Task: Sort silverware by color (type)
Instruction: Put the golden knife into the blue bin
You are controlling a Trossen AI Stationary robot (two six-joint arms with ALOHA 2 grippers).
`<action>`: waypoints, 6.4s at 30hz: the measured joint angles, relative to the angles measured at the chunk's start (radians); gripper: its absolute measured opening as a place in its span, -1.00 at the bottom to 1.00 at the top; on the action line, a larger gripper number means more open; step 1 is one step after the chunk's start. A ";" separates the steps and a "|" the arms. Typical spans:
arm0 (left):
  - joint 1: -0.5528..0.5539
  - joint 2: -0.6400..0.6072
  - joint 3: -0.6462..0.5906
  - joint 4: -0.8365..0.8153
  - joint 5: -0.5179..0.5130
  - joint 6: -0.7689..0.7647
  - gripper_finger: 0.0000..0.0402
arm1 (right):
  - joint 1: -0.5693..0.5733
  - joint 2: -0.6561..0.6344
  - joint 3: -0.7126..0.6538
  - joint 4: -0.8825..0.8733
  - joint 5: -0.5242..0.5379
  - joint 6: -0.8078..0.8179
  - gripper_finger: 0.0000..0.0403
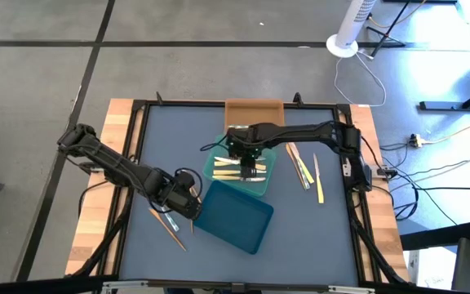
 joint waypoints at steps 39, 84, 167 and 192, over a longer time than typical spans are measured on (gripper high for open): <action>0.146 0.004 -0.398 0.441 0.103 -0.155 -0.27 | 0.001 -0.432 0.002 -0.210 -0.001 -0.026 -0.36; 0.041 0.132 -0.403 0.560 0.149 -0.383 -0.29 | 0.001 -0.431 0.002 -0.207 -0.001 -0.026 -0.36; 0.006 -0.008 -0.372 0.369 0.028 -0.302 -1.00 | 0.000 -0.778 -0.527 -0.031 0.007 0.087 -0.36; 0.006 0.010 -0.371 0.390 -0.034 -0.145 -0.99 | 0.000 -0.778 -0.527 -0.031 0.007 0.087 -0.36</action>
